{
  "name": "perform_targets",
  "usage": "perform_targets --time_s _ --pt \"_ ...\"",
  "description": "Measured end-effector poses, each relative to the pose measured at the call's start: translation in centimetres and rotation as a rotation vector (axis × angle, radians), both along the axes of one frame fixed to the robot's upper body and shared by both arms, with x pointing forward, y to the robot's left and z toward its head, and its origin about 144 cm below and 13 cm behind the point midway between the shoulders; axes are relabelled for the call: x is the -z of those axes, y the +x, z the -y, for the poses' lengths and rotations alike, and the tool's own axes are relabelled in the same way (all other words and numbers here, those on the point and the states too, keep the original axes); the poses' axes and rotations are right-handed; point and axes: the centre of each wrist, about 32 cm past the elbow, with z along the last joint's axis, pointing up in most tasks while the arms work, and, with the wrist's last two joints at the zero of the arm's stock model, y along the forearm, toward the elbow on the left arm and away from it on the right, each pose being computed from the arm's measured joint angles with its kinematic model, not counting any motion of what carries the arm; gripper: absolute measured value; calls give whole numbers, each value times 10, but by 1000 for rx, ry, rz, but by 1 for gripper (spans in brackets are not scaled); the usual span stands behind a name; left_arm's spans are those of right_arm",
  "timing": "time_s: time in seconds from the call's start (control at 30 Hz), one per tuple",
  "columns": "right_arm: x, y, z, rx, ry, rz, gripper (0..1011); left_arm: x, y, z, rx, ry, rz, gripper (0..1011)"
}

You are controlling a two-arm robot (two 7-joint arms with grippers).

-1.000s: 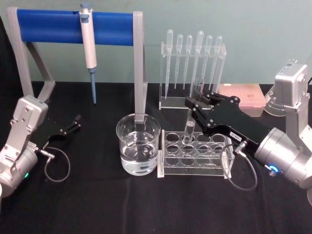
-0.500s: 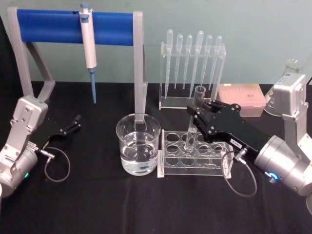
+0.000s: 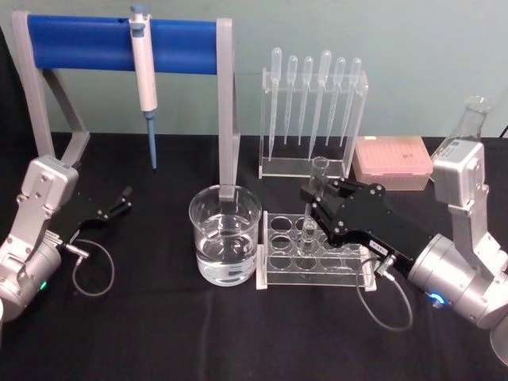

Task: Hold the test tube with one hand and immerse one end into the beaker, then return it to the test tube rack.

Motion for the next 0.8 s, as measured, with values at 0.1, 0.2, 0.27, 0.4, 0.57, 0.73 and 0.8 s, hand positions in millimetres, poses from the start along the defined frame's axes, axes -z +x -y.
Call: perform_targets --time_s 0.1,0.2,0.27,0.4,0.57,0.73,0.8 --pt "3 1 0 0 0 -1 224 0 0 0 0 0 0 1000" --pt "8 1 1 2 -2 -5 224 0 0 0 0 0 0 1000" --pt "12 2 2 4 -4 -11 224 0 0 0 0 0 0 1000" --pt "18 2 3 4 -10 -22 224 0 0 0 0 0 0 1000" --pt "21 3 2 1 -26 -28 224 0 0 0 0 0 0 1000" --pt "22 3 2 -3 -39 -32 233 0 0 0 0 0 0 1000" --pt "22 3 2 -2 -45 -37 294 0 0 0 0 0 0 1000"
